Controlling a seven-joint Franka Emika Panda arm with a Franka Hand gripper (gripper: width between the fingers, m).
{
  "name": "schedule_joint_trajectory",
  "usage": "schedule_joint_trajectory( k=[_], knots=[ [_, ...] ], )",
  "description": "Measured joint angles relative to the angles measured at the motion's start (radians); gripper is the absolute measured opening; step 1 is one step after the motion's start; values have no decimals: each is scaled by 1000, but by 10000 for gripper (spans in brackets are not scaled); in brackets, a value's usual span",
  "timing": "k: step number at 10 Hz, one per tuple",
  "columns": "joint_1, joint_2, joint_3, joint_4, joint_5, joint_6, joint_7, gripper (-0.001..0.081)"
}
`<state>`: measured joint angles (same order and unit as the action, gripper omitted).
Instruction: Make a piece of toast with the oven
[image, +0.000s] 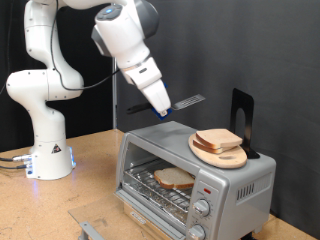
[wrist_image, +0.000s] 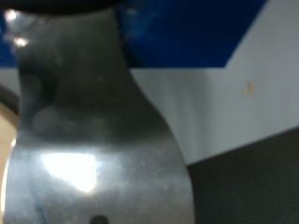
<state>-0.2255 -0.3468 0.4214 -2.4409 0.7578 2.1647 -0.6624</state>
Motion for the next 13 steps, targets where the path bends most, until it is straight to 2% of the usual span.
schedule_joint_trajectory(
  k=[5,7,9,11,13],
  knots=[
    [28,55,177,-10,0,158,123,393],
    [29,79,215,-25,0,190,133,393],
    [29,80,213,-46,24,188,122,393],
    [27,66,179,-58,61,153,89,393],
    [17,60,161,-68,53,144,88,393]
  ],
)
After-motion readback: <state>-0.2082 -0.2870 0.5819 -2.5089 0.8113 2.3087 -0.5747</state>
